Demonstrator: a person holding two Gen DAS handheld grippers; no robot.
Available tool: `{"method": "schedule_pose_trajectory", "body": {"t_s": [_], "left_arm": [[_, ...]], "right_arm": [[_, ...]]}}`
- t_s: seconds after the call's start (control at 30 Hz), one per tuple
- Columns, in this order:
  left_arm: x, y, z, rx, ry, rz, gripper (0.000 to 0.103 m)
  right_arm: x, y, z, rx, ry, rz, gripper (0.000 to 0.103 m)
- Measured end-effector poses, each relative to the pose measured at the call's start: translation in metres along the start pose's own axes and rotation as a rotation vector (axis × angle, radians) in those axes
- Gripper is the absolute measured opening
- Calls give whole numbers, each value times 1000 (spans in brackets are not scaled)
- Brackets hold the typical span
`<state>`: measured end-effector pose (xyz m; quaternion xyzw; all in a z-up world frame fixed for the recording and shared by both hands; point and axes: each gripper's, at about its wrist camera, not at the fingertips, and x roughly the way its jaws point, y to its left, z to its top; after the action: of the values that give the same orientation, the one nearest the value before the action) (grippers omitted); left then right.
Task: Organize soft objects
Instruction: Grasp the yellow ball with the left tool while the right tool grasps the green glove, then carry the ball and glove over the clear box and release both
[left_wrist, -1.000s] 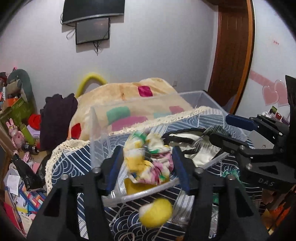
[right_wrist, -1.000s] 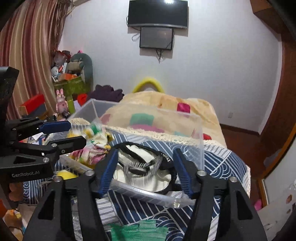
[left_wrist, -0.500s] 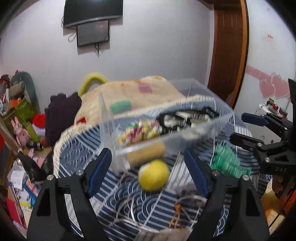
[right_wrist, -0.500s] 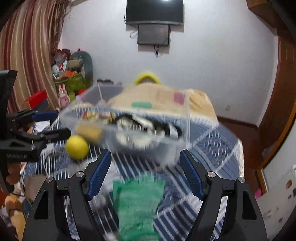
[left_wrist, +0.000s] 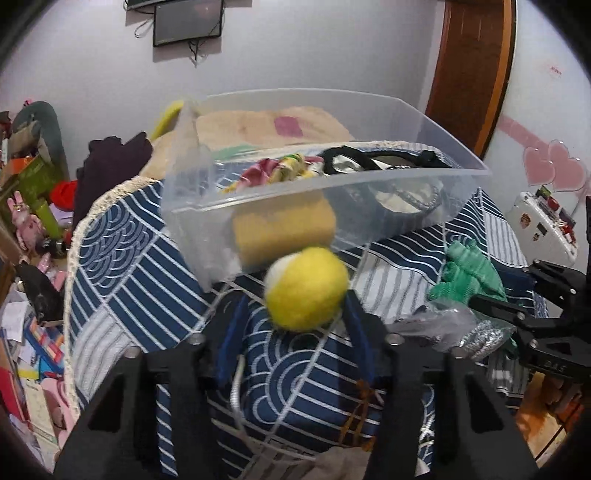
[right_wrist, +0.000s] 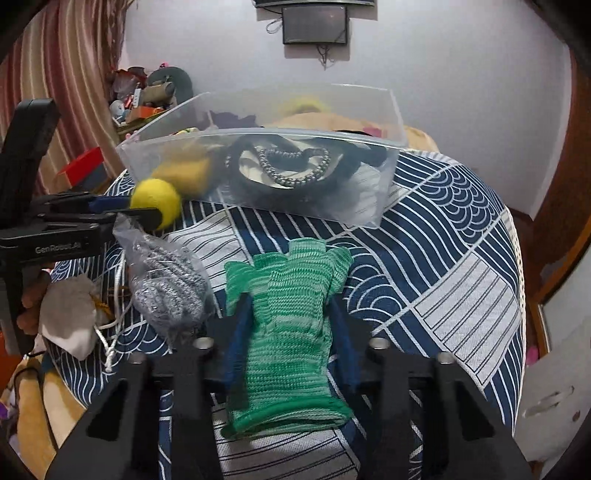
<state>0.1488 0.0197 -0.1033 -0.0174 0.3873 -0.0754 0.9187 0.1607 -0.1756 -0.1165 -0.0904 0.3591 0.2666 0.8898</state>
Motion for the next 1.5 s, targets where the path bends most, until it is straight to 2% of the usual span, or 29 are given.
{"method": "schedule_pose_trajectory", "body": {"t_s": [0.07, 0.17, 0.53, 0.83, 1.0, 1.13, 1.23, 1.5], "left_arm": [[0, -3, -1, 3, -8, -5, 38], [-4, -6, -2, 12, -23, -7, 37], [-51, -11, 3, 36, -148, 9, 37], [-93, -14, 38, 28, -307, 22, 37], [-97, -12, 57, 32, -353, 44, 37], [-89, -6, 69, 10, -356, 50, 37], [-78, -2, 74, -8, -335, 47, 37], [-29, 12, 78, -34, -210, 47, 37]], "right_arm": [[-1, 2, 1, -5, -6, 4, 17], [-8, 1, 2, -10, -32, -22, 13], [-48, -1, 17, 17, -169, -48, 13], [-70, 6, 63, 0, -332, -62, 13], [-69, 11, 85, -13, -386, -55, 13], [-55, 17, 98, -20, -389, -49, 13], [-34, 20, 103, -24, -352, -50, 13], [19, 16, 98, 22, -214, -56, 13]]}}
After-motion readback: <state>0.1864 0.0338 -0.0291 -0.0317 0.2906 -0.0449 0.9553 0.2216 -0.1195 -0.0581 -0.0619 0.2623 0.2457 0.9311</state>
